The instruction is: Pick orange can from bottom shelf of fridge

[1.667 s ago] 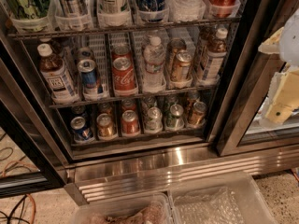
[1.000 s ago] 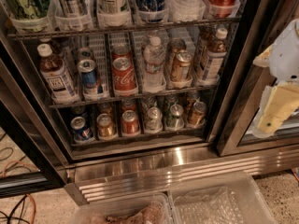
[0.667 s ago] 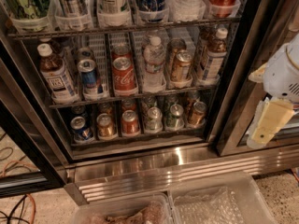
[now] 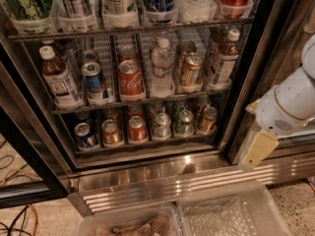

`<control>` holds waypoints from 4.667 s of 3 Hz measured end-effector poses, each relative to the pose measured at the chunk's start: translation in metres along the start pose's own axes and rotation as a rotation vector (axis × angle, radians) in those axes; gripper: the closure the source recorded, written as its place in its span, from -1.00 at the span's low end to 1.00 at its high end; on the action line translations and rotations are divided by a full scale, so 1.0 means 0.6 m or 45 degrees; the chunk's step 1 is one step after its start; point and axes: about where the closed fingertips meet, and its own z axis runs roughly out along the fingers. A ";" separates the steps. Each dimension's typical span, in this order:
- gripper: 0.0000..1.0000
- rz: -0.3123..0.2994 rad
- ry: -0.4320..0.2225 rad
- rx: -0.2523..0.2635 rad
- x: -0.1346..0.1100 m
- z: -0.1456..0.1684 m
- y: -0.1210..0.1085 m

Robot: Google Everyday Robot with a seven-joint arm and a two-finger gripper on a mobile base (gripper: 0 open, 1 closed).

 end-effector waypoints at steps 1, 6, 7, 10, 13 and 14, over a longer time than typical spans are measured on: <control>-1.00 0.057 -0.032 -0.009 0.009 0.065 -0.007; -1.00 0.446 -0.271 0.188 -0.003 0.198 -0.044; -1.00 0.583 -0.351 0.204 -0.007 0.253 -0.058; -1.00 0.730 -0.555 0.315 -0.025 0.321 -0.094; -1.00 0.972 -0.819 0.394 -0.036 0.432 -0.130; -1.00 0.961 -0.895 0.496 -0.049 0.435 -0.142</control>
Offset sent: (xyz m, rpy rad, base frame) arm 0.0316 0.0081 -0.1013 0.1006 -0.0560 -0.2401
